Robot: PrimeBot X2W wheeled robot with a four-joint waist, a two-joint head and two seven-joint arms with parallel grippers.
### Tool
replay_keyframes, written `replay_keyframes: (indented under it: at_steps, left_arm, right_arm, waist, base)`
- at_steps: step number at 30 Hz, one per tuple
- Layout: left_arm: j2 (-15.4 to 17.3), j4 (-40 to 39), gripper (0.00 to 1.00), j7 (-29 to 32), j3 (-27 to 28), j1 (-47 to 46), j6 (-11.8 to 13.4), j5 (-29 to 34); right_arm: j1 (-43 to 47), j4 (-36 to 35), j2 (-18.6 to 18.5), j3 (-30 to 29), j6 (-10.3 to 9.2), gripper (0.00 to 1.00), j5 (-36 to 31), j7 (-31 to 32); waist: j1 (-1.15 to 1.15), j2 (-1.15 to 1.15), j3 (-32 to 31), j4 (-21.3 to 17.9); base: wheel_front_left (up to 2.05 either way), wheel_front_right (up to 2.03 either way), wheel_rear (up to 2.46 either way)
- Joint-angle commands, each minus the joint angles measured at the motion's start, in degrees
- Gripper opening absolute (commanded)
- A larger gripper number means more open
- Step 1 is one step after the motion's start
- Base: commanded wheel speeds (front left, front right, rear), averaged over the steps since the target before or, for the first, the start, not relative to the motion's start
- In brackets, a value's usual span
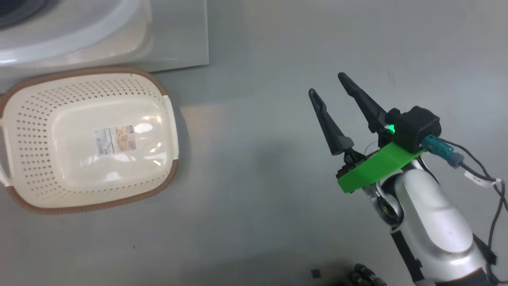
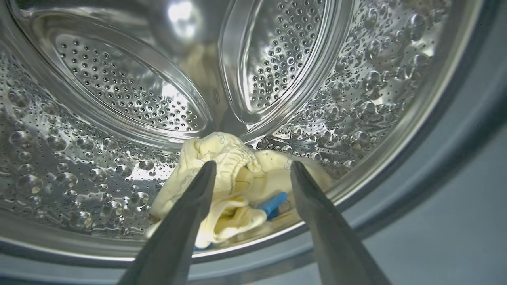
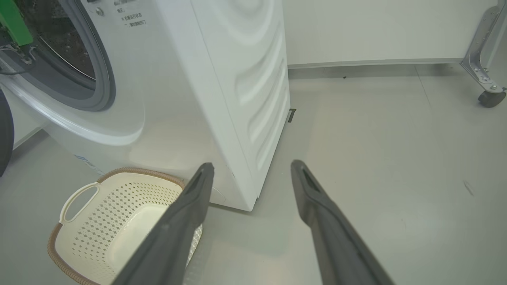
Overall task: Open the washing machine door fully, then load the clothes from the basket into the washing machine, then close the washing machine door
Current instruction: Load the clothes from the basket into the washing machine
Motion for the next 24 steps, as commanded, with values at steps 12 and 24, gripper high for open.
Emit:
replay_keyframes:
  at_steps: [12,24]
  left_arm:
    - [3.33,-10.60,1.00,-0.35,-0.46,16.75,0.04,-7.80]
    - [3.53,-28.38,1.00,-0.36,12.58,41.71,3.45,-3.14]
  right_arm:
    - [5.94,-0.79,0.15,-1.02,0.00,1.00,0.17,-0.38]
    - [11.22,-0.92,0.15,-2.97,0.00,1.00,0.42,-0.38]
  waist:
    - [0.01,0.00,-18.14,6.07]
    - [0.01,0.00,-29.27,8.19]
  base:
    - [0.00,0.00,0.00]
    - [0.00,0.00,0.00]
